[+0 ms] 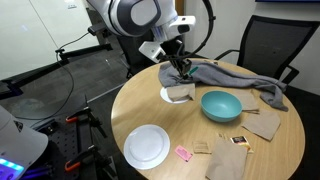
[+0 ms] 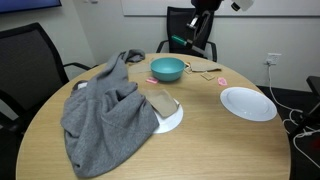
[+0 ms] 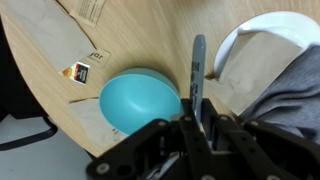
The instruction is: Move the marker from the table and put it into the blue bowl
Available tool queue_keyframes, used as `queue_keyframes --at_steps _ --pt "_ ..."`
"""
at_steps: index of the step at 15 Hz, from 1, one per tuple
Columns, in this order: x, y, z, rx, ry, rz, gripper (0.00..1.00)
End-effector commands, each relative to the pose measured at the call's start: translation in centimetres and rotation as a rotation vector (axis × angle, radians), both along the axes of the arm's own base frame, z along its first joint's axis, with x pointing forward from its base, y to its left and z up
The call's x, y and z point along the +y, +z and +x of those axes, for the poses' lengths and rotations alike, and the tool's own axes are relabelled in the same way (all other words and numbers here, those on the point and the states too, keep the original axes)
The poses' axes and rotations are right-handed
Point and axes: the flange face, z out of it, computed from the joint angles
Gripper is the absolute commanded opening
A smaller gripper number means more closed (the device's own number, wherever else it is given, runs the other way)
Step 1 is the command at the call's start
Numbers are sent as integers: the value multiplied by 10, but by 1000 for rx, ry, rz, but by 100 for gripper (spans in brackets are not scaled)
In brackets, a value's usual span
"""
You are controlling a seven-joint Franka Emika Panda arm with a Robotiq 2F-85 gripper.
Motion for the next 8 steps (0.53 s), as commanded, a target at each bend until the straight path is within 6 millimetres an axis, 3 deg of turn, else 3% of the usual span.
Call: queue_keyframes --at_steps 1,2,8 --pt "-22 18 11 -6 -86 10 4" --pt "-15 8 5 -8 -38 0 14" --pt "-23 13 9 -17 -57 0 14"
